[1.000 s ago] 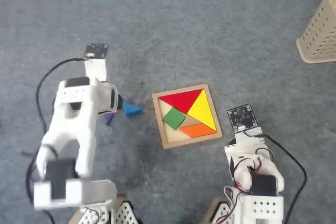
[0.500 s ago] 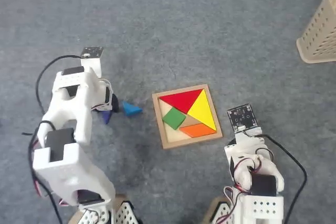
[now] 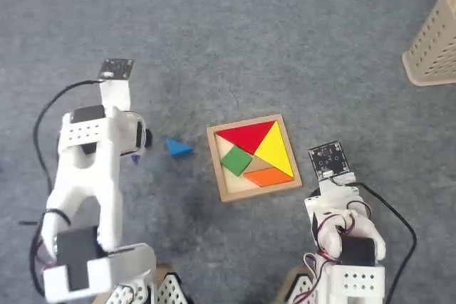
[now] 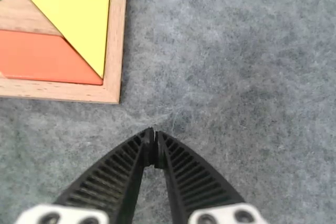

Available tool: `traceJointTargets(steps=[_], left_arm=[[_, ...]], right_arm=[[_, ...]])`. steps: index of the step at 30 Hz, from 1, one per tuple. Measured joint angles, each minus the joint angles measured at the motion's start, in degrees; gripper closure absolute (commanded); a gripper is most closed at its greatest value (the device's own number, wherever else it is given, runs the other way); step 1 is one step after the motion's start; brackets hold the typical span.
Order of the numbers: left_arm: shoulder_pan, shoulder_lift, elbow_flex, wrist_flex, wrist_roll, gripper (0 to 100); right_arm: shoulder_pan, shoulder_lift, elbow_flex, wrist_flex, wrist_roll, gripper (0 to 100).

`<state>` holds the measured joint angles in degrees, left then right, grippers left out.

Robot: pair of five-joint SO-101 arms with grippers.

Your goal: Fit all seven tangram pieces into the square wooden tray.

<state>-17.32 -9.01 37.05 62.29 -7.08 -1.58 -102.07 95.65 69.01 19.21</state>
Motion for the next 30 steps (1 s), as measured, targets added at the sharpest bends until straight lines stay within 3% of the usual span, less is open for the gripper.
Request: traceJointTargets(steps=[7,21,30], left_arm=[[2.8,-0.8,0.0,0.0,-1.8,83],[38.6,-0.8,0.0,2.3,-10.0,83],[43.1,-0.8,0.0,2.3,-11.3,83]], right_arm=[[0.0,0.0,0.0,0.0,0.0,99.2],[0.0,0.0,0.0,0.0,0.0,99.2],[0.0,0.0,0.0,0.0,0.0,99.2]])
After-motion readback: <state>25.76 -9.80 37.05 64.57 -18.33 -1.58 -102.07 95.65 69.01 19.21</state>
